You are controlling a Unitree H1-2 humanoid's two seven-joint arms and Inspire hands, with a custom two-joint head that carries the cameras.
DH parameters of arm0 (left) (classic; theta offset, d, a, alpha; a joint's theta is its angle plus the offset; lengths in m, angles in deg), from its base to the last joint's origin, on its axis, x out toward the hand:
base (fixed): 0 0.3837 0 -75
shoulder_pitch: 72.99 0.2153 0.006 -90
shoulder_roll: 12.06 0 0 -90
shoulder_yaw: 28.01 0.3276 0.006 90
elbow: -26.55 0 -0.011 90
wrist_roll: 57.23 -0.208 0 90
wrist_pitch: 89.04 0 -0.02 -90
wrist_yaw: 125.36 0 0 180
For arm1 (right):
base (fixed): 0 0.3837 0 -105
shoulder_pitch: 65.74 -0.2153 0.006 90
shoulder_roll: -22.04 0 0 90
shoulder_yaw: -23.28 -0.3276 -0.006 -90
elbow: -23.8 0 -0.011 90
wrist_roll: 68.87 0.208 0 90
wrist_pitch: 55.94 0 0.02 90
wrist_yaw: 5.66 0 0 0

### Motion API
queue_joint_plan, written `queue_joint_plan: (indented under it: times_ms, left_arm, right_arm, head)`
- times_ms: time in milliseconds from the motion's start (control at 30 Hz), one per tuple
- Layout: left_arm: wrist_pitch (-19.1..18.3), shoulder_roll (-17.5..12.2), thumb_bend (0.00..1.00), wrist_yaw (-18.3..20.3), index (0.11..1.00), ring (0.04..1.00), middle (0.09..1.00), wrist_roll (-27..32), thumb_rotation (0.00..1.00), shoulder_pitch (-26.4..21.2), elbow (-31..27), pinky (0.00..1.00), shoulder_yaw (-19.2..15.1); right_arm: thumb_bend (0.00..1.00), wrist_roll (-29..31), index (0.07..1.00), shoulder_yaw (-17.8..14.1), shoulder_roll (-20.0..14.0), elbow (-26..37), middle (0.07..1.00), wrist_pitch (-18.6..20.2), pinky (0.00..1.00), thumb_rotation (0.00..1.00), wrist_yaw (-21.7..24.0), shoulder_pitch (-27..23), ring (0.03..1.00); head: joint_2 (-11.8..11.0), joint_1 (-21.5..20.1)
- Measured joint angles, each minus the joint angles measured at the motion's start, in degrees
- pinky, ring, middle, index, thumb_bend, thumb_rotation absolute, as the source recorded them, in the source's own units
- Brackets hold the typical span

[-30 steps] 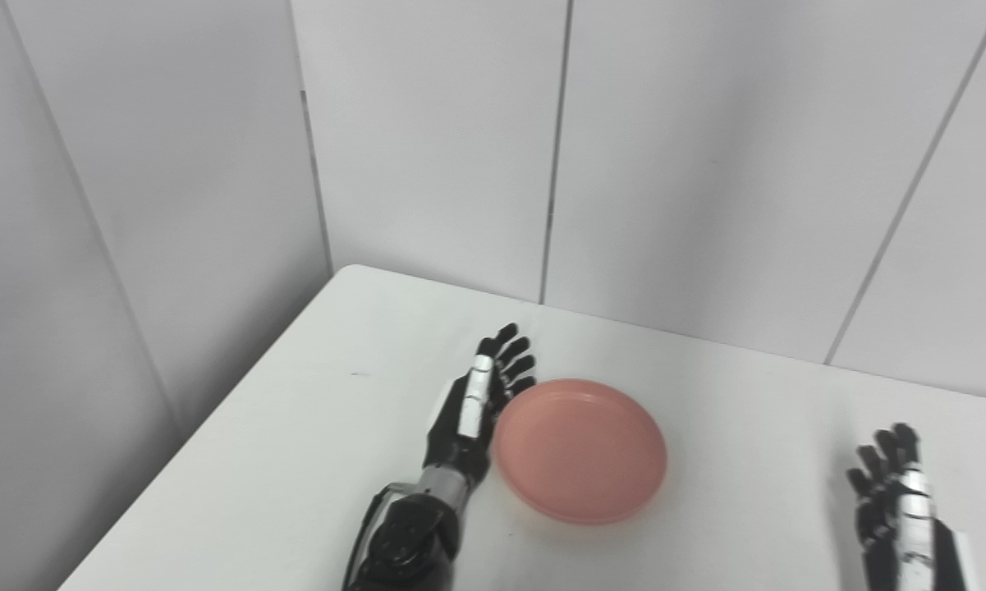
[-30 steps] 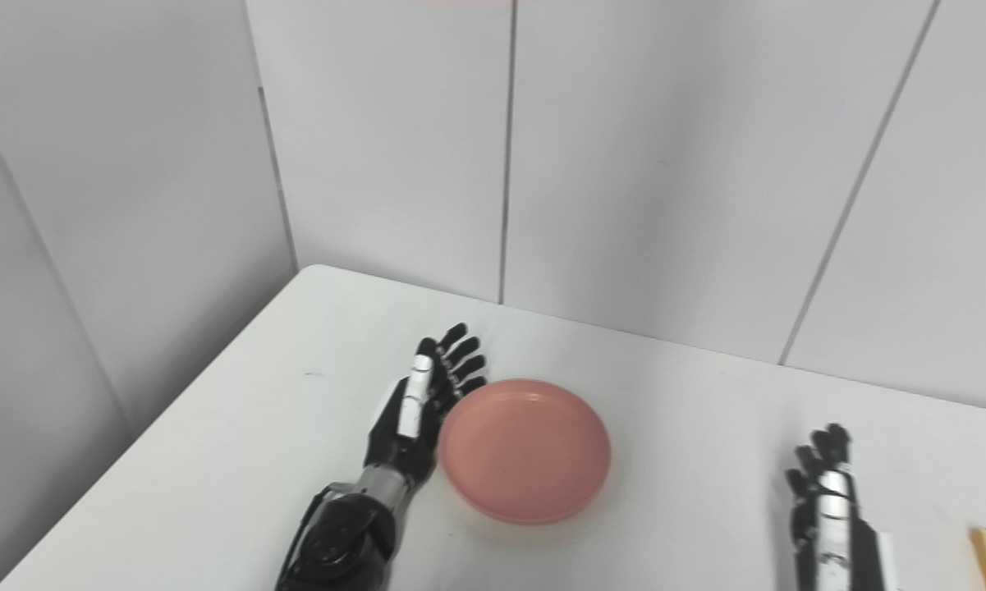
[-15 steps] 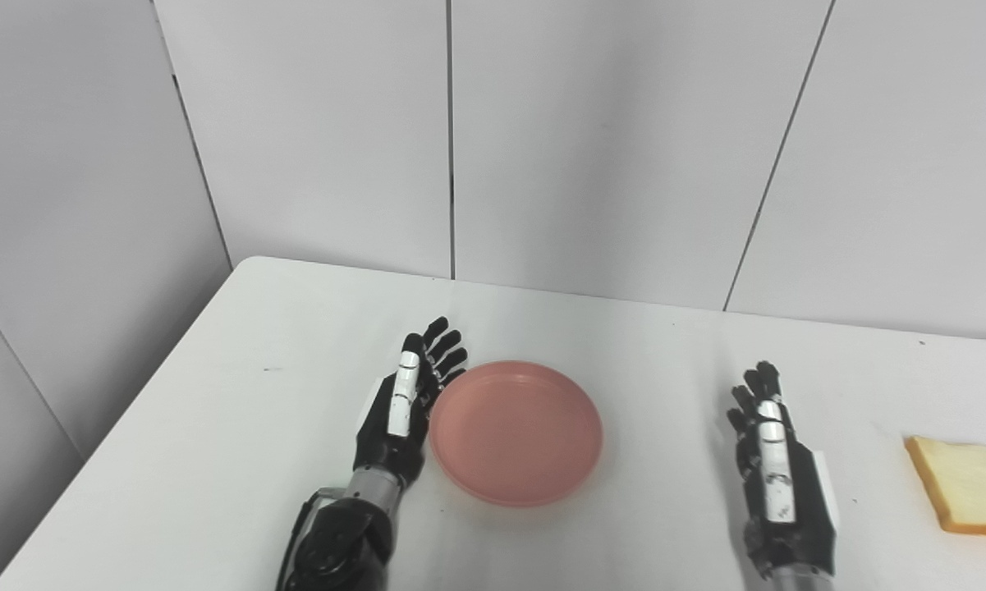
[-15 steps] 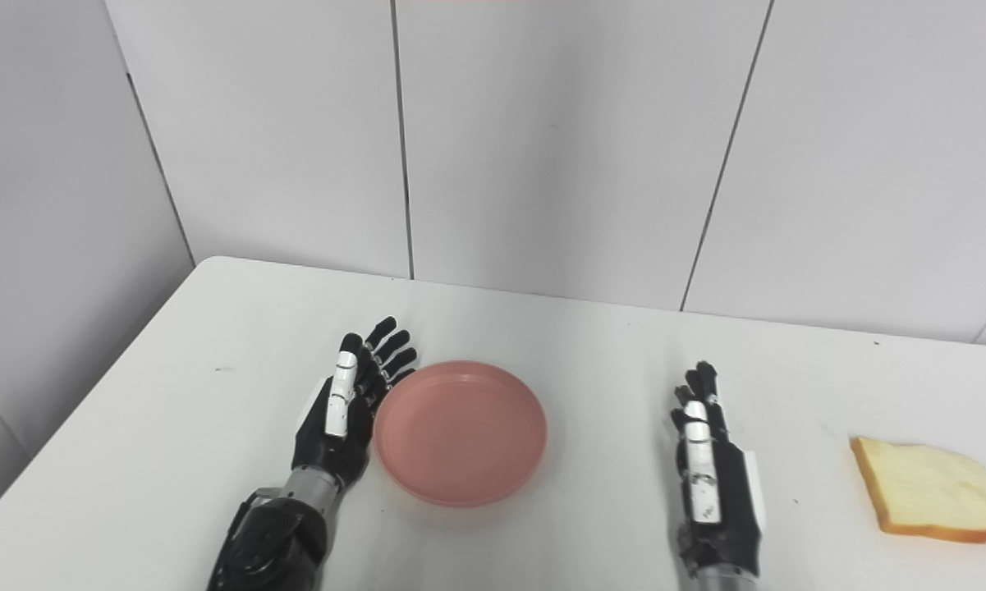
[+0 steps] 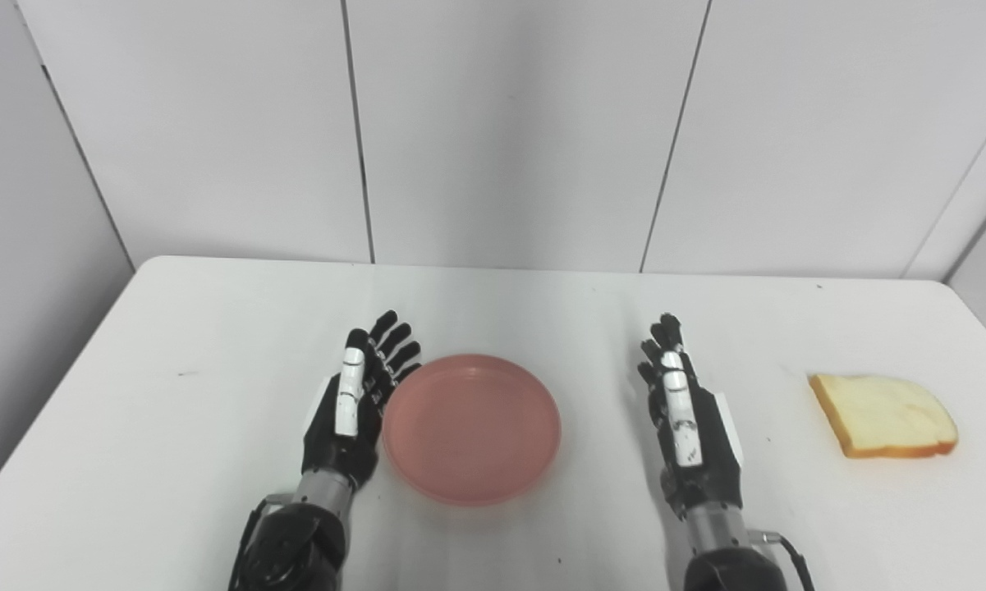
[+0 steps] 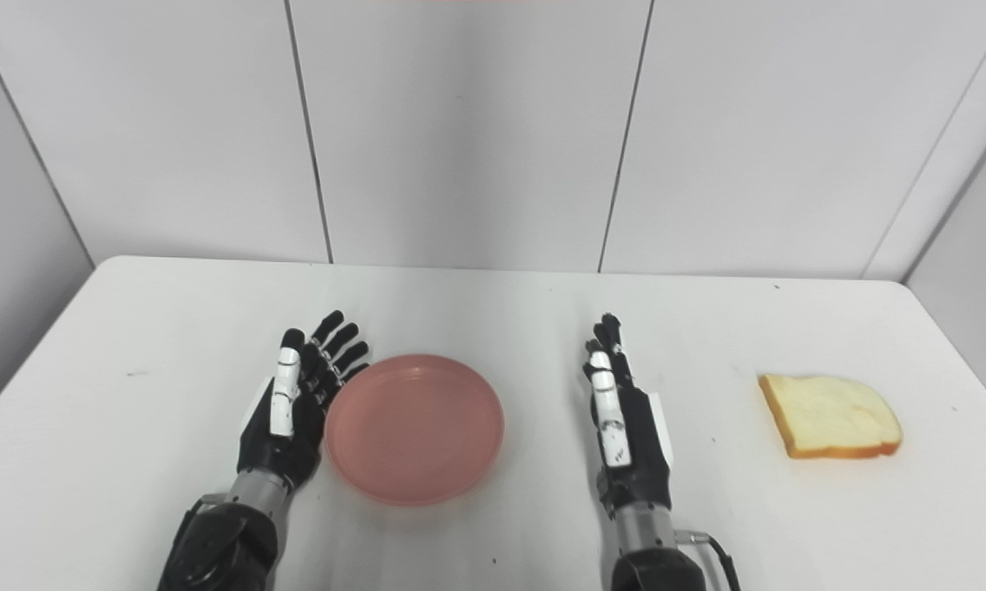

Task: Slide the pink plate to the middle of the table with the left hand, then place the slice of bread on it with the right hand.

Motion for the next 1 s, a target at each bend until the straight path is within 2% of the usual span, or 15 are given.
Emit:
queue_joint_plan:
  times_ms: [300, 633, 867, 1000]
  left_arm:
    - [0.0, 0.2, 0.72, 1.8, 0.924, 0.943, 0.952, 0.1, 1.0, 1.4, -1.3, 0.95, 1.4]
    - [1.2, 2.0, 0.74, 1.8, 0.932, 0.945, 0.958, -0.4, 1.0, 2.2, -1.3, 0.96, 2.9]
    - [2.7, 2.7, 0.77, 0.9, 0.932, 0.929, 0.946, -2.6, 1.0, 2.4, -0.8, 0.93, 3.4]
    - [3.1, 3.5, 0.75, 0.5, 0.929, 0.928, 0.947, -3.5, 1.0, 2.4, -0.5, 0.93, 4.0]
  right_arm:
    - [0.62, 0.4, 0.98, 0.5, 0.6, 0.1, 0.987, 0.5, 1.0, 0.91, -0.1, 0.0, 0.993]
    - [0.62, 0.4, 0.976, 0.6, 0.5, 0.1, 0.982, 0.5, 1.0, 0.9, 0.0, 0.0, 0.991]
    - [0.62, 0.8, 0.976, 0.5, 0.4, 0.1, 0.983, 0.5, 1.0, 0.89, 0.0, 0.1, 0.989]
    - [0.61, 0.9, 0.981, 0.5, 0.4, 0.1, 0.986, 0.5, 1.0, 0.89, 0.0, 0.3, 0.992]
  head:
    - [0.3, -1.1]
    - [0.1, -1.0]
    - [-0.4, -1.6]
    - [-0.8, -2.4]
